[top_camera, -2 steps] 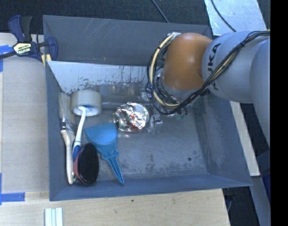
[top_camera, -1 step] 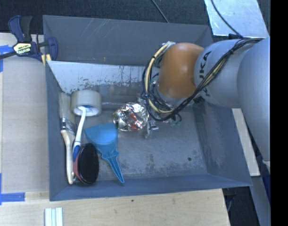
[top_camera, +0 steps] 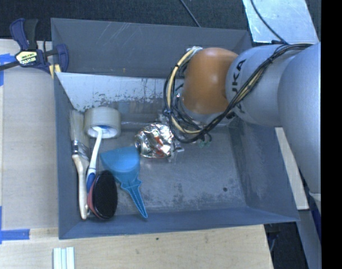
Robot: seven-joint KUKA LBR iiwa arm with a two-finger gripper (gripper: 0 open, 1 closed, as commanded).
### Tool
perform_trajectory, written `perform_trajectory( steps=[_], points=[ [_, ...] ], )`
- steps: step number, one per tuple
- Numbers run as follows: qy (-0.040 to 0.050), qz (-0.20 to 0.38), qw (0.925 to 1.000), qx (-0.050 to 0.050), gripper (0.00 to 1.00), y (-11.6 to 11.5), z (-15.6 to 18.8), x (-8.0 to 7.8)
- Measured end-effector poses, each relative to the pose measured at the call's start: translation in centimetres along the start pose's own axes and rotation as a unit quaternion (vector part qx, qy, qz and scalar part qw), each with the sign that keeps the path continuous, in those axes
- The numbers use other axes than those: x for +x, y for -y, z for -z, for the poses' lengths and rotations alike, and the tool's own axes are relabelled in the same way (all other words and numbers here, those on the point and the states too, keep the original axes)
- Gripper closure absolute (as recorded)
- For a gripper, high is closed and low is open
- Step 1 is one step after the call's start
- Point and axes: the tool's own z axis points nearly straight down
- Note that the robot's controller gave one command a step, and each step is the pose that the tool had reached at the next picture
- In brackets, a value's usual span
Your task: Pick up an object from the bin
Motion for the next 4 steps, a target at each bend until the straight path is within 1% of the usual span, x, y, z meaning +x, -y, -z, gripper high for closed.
perform_trajectory(
  steps=[1,2,3,4],
  points=[
    [-0.0002,-0.018,0.9998,0.0,1.0,0.71,0.91,0.51],
    [-0.0003,-0.018,0.9998,0.0,1.0,0.71,0.9,0.52],
    [0.0027,-0.021,0.9998,0.0,1.0,1.32,1.67,0.42],
    [0.0007,-0.017,0.9999,0.0,1.0,0.56,1.67,0.72]
  ],
)
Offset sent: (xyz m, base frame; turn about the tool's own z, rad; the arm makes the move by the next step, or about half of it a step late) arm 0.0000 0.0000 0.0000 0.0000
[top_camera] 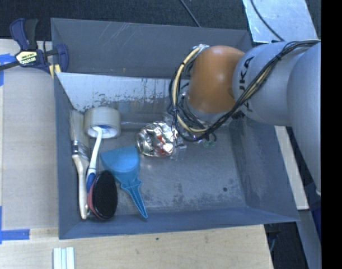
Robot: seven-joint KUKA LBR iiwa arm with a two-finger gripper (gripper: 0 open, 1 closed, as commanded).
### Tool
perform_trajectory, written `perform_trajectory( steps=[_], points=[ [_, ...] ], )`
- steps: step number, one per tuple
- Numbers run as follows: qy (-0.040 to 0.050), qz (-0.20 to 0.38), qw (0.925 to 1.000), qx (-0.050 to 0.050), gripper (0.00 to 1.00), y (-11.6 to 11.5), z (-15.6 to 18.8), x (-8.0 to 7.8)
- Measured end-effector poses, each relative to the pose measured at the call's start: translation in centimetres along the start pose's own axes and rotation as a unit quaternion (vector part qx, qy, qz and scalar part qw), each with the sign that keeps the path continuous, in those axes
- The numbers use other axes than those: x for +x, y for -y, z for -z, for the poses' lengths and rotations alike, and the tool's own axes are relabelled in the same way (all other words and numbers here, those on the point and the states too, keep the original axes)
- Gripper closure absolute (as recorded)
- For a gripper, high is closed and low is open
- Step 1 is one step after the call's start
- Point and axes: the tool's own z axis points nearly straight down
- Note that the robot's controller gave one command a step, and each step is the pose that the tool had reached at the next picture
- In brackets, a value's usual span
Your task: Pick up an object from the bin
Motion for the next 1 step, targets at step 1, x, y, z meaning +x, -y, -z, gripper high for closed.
perform_trajectory(
  steps=[1],
  points=[
    [0.0021,-0.003,1.0,0.0,1.0,0.4,0.28,0.62]
  ],
)
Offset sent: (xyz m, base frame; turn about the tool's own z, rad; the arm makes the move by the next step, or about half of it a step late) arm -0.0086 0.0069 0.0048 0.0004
